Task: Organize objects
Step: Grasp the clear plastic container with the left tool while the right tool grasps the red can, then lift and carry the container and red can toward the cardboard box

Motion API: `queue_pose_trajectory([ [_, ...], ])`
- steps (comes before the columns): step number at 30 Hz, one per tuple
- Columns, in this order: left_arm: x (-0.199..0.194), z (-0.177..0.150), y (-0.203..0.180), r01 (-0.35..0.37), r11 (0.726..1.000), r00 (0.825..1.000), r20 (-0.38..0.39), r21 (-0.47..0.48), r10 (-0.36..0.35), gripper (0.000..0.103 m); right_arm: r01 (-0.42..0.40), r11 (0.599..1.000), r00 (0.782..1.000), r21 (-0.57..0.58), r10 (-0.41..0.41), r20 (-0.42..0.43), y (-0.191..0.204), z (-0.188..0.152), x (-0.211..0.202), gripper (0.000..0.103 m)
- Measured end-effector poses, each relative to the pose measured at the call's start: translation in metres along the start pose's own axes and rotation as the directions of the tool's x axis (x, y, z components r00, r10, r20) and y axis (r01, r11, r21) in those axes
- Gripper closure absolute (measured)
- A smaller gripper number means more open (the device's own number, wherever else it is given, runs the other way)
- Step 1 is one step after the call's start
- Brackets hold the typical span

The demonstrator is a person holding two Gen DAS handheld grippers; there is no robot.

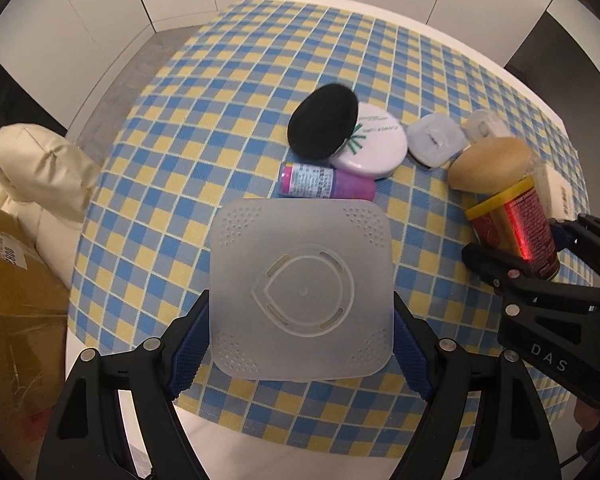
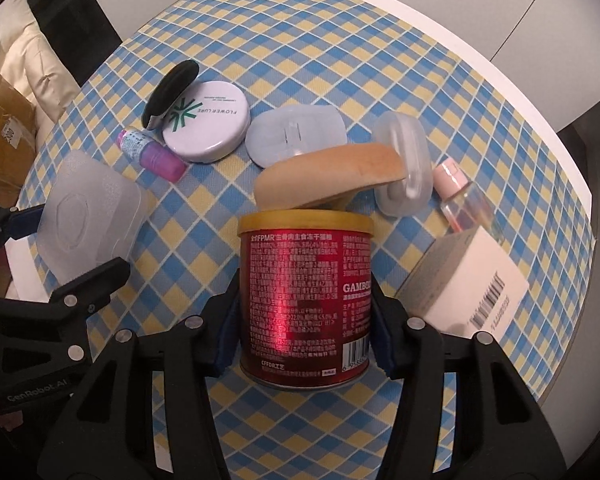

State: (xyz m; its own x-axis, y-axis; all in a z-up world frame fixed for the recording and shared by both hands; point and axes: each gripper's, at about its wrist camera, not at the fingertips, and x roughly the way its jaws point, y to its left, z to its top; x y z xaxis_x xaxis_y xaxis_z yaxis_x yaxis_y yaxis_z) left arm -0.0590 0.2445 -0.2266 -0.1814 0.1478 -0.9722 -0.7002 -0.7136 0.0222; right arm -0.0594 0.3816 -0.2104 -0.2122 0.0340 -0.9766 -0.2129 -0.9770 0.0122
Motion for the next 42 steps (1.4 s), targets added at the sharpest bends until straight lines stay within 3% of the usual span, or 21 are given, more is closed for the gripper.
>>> queue_pose_trajectory([
  [2, -0.004, -0.002, 0.000, 0.001, 1.000, 1.000, 0.005, 0.003, -0.002, 0.021, -0.009, 1.000, 1.000, 0.022, 0.009, 0.006, -0.013, -0.020, -0.010, 0.047],
  [4, -0.022, 0.028, -0.002, 0.003, 1.000, 1.000, 0.010, 0.011, -0.003, 0.021, -0.010, 0.999, 1.000, 0.036, 0.010, 0.011, -0.019, -0.027, -0.018, 0.047],
  [7, -0.044, 0.045, 0.006, 0.001, 1.000, 1.000, 0.030, 0.028, -0.002, 0.022, -0.002, 0.999, 1.000, 0.045, 0.001, 0.016, -0.020, -0.036, -0.033, 0.047],
  [13, -0.076, 0.036, 0.008, 0.014, 0.998, 0.997, 0.076, 0.053, -0.018, 0.022, 0.024, 0.999, 0.998, 0.035, -0.025, 0.052, -0.013, -0.054, -0.068, 0.047],
  [24, -0.155, 0.020, 0.015, 0.036, 0.997, 0.985, 0.169, 0.066, -0.047, 0.022, 0.079, 0.994, 0.986, 0.078, -0.089, 0.138, 0.010, -0.048, -0.141, 0.047],
  [28, -0.172, 0.012, 0.011, 0.013, 0.996, 0.982, 0.188, 0.087, -0.029, 0.022, 0.088, 0.989, 0.978, 0.116, -0.108, 0.179, 0.010, -0.054, -0.168, 0.047],
  [32, -0.184, 0.001, 0.010, 0.056, 0.995, 0.983, 0.170, 0.078, -0.068, 0.022, 0.044, 0.978, 0.977, 0.206, -0.086, 0.197, 0.003, -0.062, -0.189, 0.047],
  [37, -0.204, -0.012, 0.011, 0.102, 0.993, 0.968, 0.223, 0.056, -0.112, 0.022, 0.088, 0.971, 0.960, 0.221, -0.142, 0.241, 0.011, -0.074, -0.212, 0.047],
  [42, -0.220, -0.012, 0.014, 0.123, 0.990, 0.956, 0.261, 0.063, -0.136, 0.022, 0.066, 0.963, 0.961, 0.261, -0.131, 0.242, 0.007, -0.082, -0.219, 0.047],
])
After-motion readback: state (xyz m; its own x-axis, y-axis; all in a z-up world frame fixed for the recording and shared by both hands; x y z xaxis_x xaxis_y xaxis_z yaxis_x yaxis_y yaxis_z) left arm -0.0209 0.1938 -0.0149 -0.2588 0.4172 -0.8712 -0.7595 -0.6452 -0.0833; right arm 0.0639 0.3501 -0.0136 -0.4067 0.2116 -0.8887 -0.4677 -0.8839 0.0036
